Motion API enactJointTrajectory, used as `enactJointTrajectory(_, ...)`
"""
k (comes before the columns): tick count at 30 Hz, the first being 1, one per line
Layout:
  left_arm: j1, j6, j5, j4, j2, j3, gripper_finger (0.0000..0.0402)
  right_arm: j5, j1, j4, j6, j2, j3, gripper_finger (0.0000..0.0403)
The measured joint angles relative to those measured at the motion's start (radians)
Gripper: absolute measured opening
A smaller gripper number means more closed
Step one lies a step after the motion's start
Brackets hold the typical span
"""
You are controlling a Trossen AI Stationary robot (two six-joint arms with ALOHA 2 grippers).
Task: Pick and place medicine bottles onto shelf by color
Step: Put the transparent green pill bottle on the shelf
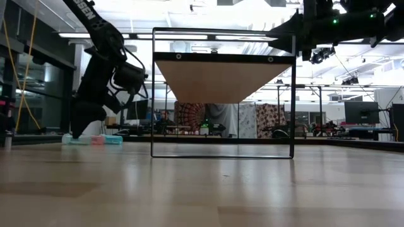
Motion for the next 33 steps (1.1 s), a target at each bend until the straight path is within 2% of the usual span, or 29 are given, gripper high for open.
enactJointTrajectory(6,0.017,0.116,0.01,0.0,0.0,0.0,0.0241,0.0,0.0,0.0,0.0,0.0,0.0,0.0199)
enactJointTrajectory(11,0.043,0.186,0.07,0.0,0.0,0.0,0.0241,0.0,0.0,0.0,0.0,0.0,0.0,0.0199)
enactJointTrajectory(28,0.111,0.209,0.063,0.01,0.004,-0.001,0.0241,0.0,0.0,0.0,0.0,0.0,0.0,0.0199)
enactJointTrajectory(33,0.111,0.255,0.053,0.013,0.075,-0.001,0.0241,0.0,0.0,0.0,0.0,0.0,0.0,0.0199)
